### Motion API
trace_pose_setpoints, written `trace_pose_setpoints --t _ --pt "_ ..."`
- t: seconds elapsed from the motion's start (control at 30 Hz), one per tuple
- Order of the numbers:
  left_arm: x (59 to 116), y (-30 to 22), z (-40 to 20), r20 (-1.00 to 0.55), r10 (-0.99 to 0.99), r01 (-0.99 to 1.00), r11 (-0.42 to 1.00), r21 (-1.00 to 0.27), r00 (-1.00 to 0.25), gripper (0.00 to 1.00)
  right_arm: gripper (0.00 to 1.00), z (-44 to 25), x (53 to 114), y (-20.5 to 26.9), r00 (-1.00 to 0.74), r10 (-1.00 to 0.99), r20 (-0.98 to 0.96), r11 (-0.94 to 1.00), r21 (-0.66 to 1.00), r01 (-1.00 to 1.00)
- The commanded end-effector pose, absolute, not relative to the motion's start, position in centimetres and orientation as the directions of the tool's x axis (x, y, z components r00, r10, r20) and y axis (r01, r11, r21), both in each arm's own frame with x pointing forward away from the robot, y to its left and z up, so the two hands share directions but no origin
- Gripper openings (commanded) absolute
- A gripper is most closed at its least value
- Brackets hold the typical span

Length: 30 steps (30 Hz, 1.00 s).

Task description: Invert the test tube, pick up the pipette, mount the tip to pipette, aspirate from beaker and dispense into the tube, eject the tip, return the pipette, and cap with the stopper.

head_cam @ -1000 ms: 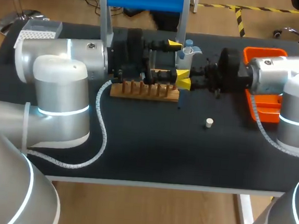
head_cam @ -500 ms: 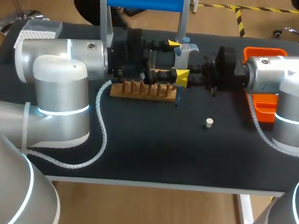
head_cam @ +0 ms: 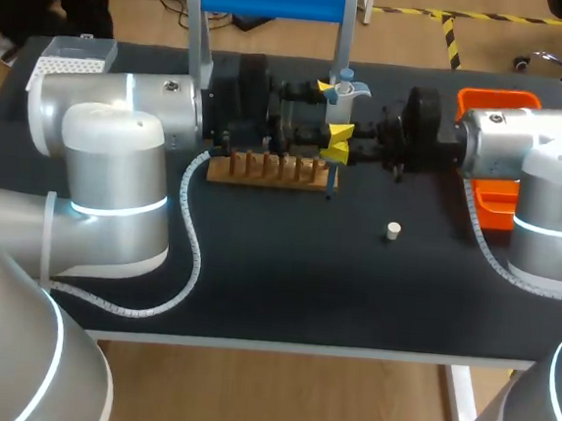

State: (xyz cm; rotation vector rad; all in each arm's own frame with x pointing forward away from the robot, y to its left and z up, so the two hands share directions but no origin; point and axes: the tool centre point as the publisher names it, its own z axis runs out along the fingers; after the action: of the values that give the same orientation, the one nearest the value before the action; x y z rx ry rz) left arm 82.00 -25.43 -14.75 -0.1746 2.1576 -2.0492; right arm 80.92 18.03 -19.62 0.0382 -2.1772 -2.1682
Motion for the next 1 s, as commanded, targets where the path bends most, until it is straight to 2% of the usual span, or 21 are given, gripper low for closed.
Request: trace_pose_setpoints --t 0.03,0.3,0.33,0.43,0.63,0.83,1.0 --pt "81.9 -25.6 -14.8 -0.037 -0.201 0.027 0.052 -0.998 -0.979 0.0 0.0 -19.6 80.7 18.0 -0.998 -0.056 0.031 0.002 1.0 0.031" --pt "81.9 -25.6 -14.8 -0.037 -0.201 0.027 0.052 -0.998 -0.979 0.0 0.0 -19.6 80.7 17.9 -0.998 -0.056 0.032 0.002 0.999 0.032" --pt "81.9 -25.6 -14.8 -0.037 -0.201 0.027 0.052 -0.998 -0.979 0.0 0.05 -19.6 80.7 17.9 -0.998 -0.055 0.032 0.003 0.999 0.032" --pt "81.9 -25.6 -14.8 -0.037 -0.201 0.027 0.052 -0.998 -0.979 0.0 1.0 -19.4 80.8 17.6 -0.998 -0.057 0.032 0.003 1.0 0.031" --pt "81.9 -25.6 -14.8 -0.037 -0.201 0.027 0.052 -0.998 -0.979 0.0 1.0 -18.4 80.5 15.6 -0.993 -0.116 0.01 0.002 1.0 0.01" --pt "81.9 -25.6 -14.8 -0.037 -0.201 0.027 0.052 -0.998 -0.979 0.0 1.0 -17.9 81.5 11.0 -0.983 -0.184 -0.009 0.031 0.999 -0.015" --pt "81.9 -25.6 -14.8 -0.037 -0.201 0.027 0.052 -0.998 -0.979 0.0 1.0 -17.6 83.9 7.6 -0.988 -0.151 -0.021 0.09 0.995 -0.035"
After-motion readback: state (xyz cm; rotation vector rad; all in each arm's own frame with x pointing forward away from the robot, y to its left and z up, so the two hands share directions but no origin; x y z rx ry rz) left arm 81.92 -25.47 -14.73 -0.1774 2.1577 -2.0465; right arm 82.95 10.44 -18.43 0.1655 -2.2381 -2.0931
